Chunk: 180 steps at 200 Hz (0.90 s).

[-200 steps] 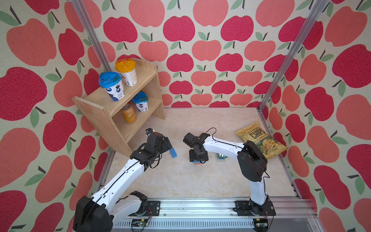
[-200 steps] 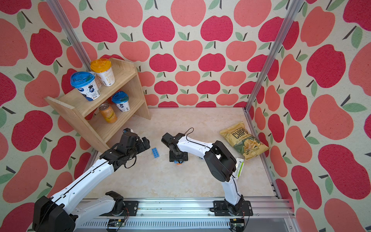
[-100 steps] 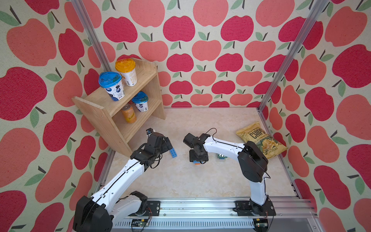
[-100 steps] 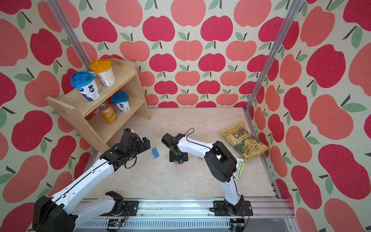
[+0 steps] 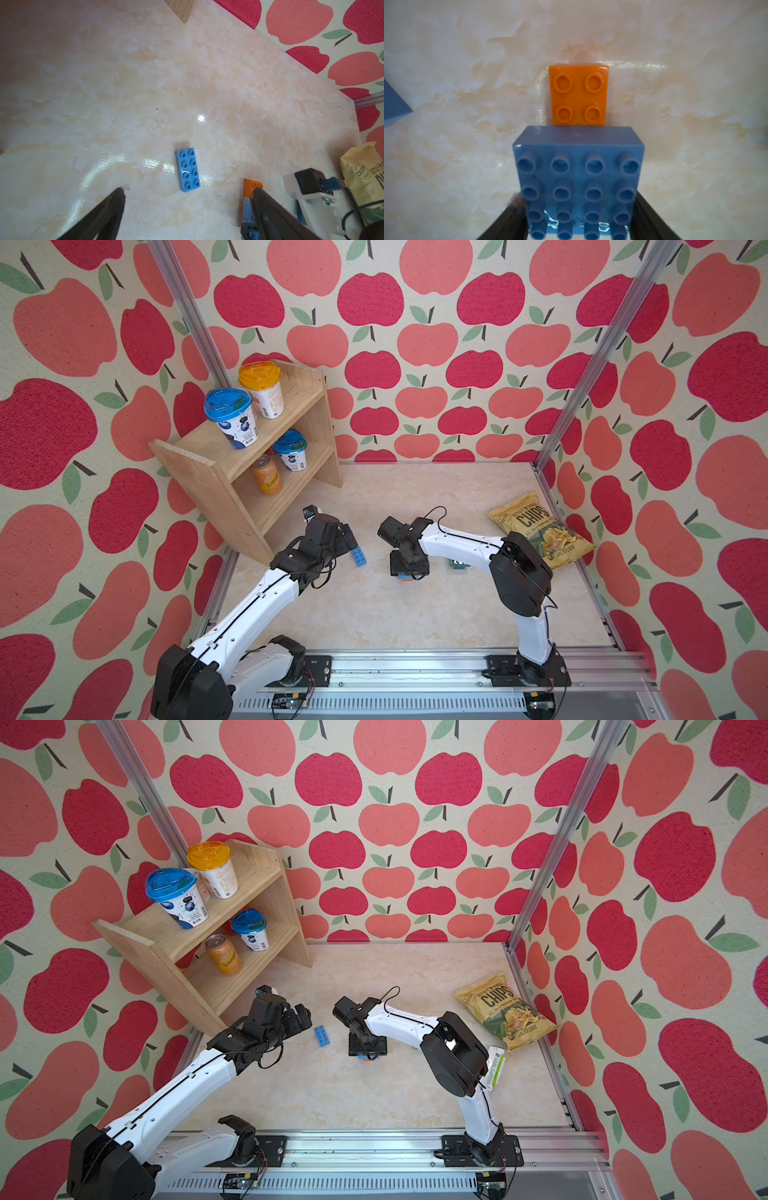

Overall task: Assemble a rectangle with lego
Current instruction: Assemble the lego brick with the lego brick.

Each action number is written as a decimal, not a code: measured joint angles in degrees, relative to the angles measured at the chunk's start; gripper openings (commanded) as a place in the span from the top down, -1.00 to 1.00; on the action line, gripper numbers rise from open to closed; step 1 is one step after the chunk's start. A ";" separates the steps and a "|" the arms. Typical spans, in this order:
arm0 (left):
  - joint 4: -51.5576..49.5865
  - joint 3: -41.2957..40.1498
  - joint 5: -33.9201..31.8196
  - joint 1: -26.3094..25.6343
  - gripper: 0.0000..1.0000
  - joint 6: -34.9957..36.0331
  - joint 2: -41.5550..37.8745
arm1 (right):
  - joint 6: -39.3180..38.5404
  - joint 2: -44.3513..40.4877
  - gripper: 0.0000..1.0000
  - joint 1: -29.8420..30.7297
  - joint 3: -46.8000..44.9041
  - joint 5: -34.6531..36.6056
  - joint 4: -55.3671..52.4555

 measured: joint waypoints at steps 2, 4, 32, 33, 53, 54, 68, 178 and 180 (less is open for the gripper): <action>0.00 0.00 -0.02 0.00 -0.95 0.00 0.02 | 0.00 0.00 0.65 0.00 0.02 0.00 -0.02; 0.00 0.00 -0.02 0.00 -0.95 0.00 0.02 | 0.00 0.02 0.65 0.00 0.02 0.02 -0.04; 0.02 0.00 0.00 0.00 -0.95 0.00 0.07 | 0.00 -0.02 0.62 -0.11 0.04 0.02 -0.07; 0.02 0.00 0.00 0.00 -0.95 0.00 0.09 | 0.00 -0.04 0.62 -0.11 0.04 0.02 -0.07; 0.02 0.07 0.02 0.00 -0.95 0.00 0.39 | 0.00 -0.63 0.55 -0.13 0.00 0.07 0.00; 0.02 0.07 0.02 0.00 -0.95 0.00 0.39 | 0.00 -0.68 0.54 -0.13 0.00 0.07 0.00; 0.02 0.15 0.02 0.00 -0.95 0.00 0.55 | 0.00 -1.07 0.35 -0.11 0.00 0.17 0.09; 0.00 0.37 -0.48 -0.04 -0.95 0.09 0.68 | -0.74 -1.49 -0.99 0.31 0.39 0.61 -1.40; 0.00 0.37 -0.48 -0.04 -0.95 0.09 0.68 | -0.74 -1.49 -0.99 0.35 0.39 0.66 -1.42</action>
